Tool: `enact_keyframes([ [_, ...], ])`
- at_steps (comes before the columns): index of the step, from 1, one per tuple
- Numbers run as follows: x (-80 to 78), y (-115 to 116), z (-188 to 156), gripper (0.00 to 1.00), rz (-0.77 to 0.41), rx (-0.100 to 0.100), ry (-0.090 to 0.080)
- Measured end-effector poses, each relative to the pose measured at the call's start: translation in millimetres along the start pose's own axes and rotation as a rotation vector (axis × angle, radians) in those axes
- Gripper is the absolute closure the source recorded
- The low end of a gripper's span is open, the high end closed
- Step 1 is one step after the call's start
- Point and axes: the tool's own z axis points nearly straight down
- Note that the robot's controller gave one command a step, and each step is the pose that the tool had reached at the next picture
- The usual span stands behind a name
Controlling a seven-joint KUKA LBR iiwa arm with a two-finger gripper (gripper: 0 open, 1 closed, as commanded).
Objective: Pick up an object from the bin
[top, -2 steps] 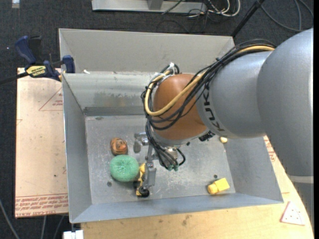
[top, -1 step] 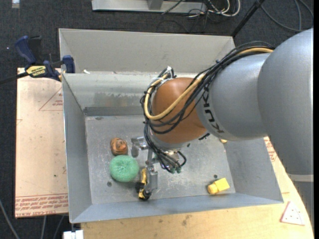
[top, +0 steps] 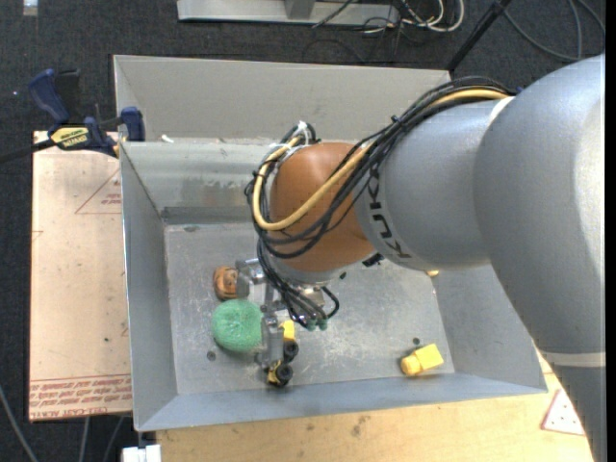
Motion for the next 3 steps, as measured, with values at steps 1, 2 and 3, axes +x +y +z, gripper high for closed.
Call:
enact_keyframes([
  [1,10.7,-2.9,45.2,0.0,-0.154,-0.001,-0.002],
  [2,-1.5,1.3,46.4,1.0,0.047,0.0,-0.002],
  [3,-1.5,1.3,46.4,1.0,0.048,0.0,-0.002],
])
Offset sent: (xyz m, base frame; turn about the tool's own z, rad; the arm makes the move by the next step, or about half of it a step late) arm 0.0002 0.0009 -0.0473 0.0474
